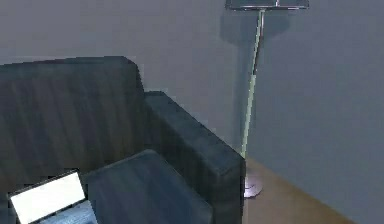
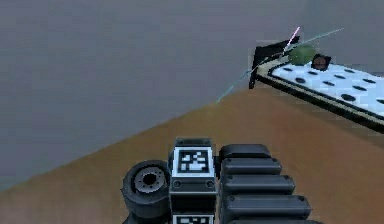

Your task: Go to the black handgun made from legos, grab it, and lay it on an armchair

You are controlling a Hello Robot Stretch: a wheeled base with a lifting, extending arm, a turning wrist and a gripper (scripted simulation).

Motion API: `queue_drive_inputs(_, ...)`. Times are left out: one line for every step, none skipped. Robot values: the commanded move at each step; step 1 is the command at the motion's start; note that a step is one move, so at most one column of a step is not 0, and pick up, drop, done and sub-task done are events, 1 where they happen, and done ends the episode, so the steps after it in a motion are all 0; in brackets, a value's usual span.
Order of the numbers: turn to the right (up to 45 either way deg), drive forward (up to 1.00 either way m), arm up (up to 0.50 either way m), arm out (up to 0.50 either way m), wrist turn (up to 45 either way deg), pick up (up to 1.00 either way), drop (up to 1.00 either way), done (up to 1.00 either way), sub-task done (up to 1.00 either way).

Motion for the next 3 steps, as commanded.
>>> queue_drive_inputs(18.0,0.00,0.00,0.00,0.0,0.00,0.00,0.00,0.00)
queue_drive_inputs(3.0,0.00,0.00,0.00,0.0,0.00,0.00,0.00,0.00)
queue_drive_inputs(-15.0,0.00,0.00,0.00,0.0,0.00,0.00,0.00,0.00)
